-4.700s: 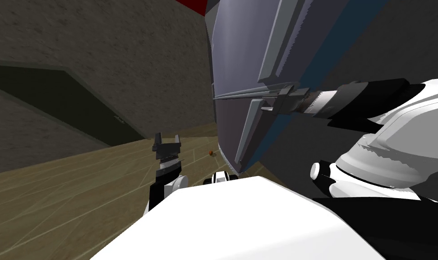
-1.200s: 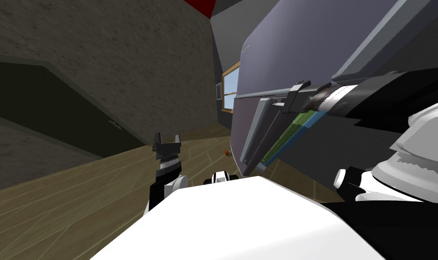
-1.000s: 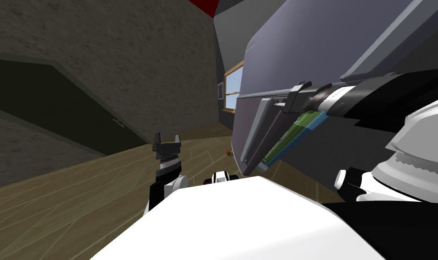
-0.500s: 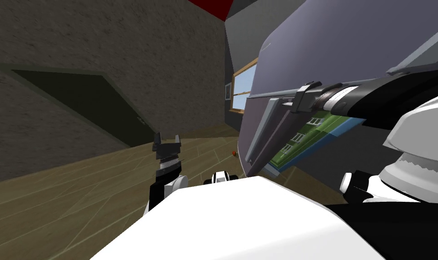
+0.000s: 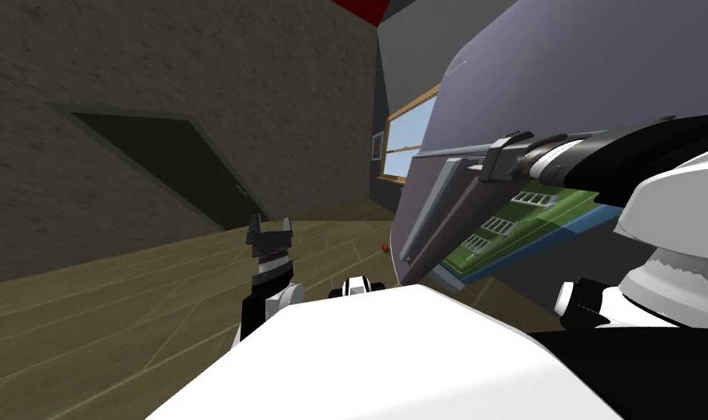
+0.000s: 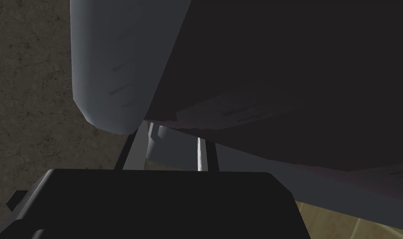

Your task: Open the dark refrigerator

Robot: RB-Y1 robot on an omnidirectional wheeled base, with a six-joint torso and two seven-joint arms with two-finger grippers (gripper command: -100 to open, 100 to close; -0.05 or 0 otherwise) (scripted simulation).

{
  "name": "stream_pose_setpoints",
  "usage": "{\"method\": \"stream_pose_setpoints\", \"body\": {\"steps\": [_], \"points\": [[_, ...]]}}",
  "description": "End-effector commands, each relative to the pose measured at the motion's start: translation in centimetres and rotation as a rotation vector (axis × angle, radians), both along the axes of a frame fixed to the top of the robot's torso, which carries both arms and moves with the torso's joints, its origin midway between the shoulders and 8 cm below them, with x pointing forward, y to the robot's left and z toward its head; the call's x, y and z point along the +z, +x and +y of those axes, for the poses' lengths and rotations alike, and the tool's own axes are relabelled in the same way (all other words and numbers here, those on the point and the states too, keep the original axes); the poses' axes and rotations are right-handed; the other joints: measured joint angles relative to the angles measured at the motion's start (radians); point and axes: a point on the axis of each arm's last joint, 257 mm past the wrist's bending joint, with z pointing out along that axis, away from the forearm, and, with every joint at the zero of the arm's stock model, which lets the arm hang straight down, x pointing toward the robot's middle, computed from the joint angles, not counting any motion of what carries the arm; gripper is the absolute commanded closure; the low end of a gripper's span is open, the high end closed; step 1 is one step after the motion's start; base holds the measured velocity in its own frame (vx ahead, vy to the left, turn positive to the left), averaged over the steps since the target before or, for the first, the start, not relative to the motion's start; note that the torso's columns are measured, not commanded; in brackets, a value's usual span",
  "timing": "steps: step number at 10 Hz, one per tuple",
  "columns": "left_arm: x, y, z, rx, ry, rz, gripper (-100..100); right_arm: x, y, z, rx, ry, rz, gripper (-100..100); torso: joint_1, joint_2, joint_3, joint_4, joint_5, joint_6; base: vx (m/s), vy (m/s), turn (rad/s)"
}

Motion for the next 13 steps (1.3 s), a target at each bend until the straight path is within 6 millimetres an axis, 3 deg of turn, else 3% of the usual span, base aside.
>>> {"method": "stream_pose_setpoints", "body": {"steps": [1,4,6,7,13], "points": [[0.0,0.0,0.0,0.000,0.000,0.000,0,0.2,-0.5,-2.7,-0.088,-0.006,-0.009,100,0.005,-0.003,-0.001,-0.003,-0.001,-0.003,0.019,0.160,0.141],[0.0,0.0,0.0,0.000,0.000,0.000,0,-0.3,-1.7,-6.8,-0.223,-0.002,0.007,100,0.004,-0.001,0.001,-0.002,-0.001,-0.001,0.030,0.224,0.218],[0.0,0.0,0.0,0.000,0.000,0.000,0,0.1,-1.6,-6.9,-0.225,-0.007,0.001,100,0.002,0.005,0.005,0.000,-0.002,0.001,0.026,0.125,0.065],[0.0,0.0,0.0,0.000,0.000,0.000,0,0.2,-2.0,-7.3,-0.254,-0.025,0.019,-100,-0.003,0.010,0.009,0.002,-0.004,0.003,0.063,0.061,0.006],[0.0,0.0,0.0,0.000,0.000,0.000,0,0.7,-3.0,-8.3,-0.316,-0.062,0.058,-100,0.004,0.005,0.005,0.000,-0.002,-0.001,0.075,0.047,-0.022]]}}
